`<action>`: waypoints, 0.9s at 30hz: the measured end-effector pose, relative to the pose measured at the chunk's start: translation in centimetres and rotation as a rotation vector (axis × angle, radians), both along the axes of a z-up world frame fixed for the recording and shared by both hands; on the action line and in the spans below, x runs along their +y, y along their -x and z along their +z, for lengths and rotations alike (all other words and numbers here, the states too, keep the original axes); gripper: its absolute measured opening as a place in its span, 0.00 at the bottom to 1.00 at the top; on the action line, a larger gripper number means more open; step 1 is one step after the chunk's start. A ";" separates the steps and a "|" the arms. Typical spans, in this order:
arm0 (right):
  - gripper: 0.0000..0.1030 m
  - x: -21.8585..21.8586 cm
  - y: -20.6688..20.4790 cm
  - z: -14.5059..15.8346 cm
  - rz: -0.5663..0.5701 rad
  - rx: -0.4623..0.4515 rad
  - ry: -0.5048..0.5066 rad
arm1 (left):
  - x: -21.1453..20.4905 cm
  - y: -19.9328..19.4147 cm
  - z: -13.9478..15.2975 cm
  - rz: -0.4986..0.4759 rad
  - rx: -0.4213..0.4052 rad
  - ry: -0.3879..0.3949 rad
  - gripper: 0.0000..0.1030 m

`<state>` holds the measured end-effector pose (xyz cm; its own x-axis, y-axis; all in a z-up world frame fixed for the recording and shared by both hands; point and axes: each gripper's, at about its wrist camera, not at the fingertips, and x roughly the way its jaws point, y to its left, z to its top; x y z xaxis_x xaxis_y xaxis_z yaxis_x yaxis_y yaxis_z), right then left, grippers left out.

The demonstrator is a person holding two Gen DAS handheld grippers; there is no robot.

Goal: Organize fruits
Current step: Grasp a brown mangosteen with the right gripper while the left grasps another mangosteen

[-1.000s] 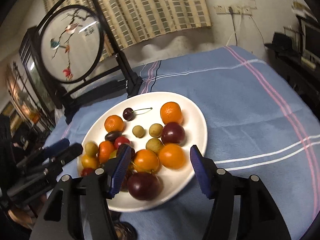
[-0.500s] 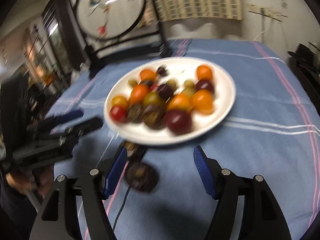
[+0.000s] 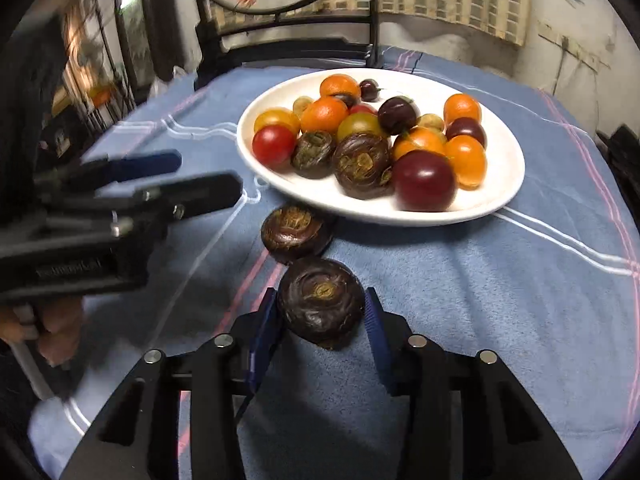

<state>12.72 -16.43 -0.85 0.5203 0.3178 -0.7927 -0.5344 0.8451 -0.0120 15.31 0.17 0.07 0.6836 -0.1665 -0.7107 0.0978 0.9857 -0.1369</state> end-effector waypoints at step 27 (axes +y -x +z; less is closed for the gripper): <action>0.42 -7.0 -2.5 1.7 -0.228 0.053 -0.106 | -7.0 -2.4 -2.6 -0.079 0.130 -0.090 0.41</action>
<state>15.21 -23.44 0.82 0.5465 0.2800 -0.7892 -0.3271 0.9389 0.1066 17.67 -6.82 -2.51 0.5722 -0.1482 -0.8066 0.1629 0.9845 -0.0653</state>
